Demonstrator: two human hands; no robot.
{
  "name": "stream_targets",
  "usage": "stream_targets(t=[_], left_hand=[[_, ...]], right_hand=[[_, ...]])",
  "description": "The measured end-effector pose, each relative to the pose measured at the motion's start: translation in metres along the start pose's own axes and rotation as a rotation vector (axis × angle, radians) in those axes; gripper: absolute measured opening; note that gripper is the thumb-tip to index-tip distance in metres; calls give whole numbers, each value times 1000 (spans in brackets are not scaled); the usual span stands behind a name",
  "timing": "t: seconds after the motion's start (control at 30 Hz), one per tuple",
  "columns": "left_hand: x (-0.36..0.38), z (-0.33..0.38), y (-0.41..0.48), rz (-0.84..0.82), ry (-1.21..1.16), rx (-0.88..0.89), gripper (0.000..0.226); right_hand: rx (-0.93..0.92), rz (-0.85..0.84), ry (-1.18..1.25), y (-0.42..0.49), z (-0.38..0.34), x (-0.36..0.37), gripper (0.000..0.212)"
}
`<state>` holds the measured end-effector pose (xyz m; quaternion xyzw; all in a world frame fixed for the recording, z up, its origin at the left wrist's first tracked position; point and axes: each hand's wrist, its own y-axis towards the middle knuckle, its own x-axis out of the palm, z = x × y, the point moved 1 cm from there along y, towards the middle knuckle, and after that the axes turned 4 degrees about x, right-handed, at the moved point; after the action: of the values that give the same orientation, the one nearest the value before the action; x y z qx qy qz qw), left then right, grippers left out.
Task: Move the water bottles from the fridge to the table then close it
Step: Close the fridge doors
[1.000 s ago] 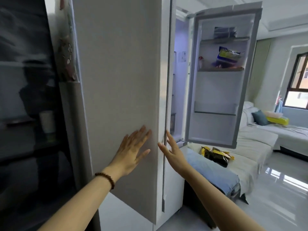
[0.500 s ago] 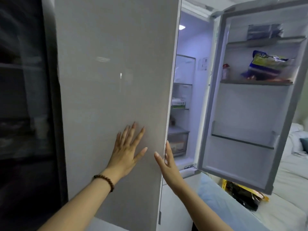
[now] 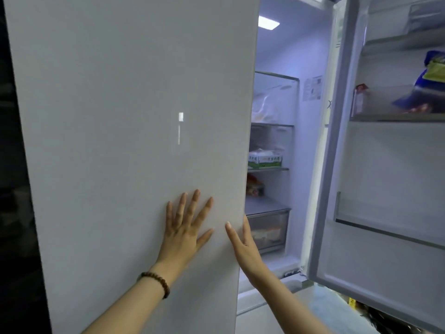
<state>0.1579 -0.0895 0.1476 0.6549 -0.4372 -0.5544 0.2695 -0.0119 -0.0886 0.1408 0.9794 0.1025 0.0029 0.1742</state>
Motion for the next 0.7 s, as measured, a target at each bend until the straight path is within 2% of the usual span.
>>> stream_targets(t=[0.5,0.7], left_hand=[[58,-12,25,-56,230,-127,66],[70,-16,33,-122,321,-164,73]], right_hand=[[-23,-152,78,95,40,2,47],[-13,-169,31,116,52,8,64]])
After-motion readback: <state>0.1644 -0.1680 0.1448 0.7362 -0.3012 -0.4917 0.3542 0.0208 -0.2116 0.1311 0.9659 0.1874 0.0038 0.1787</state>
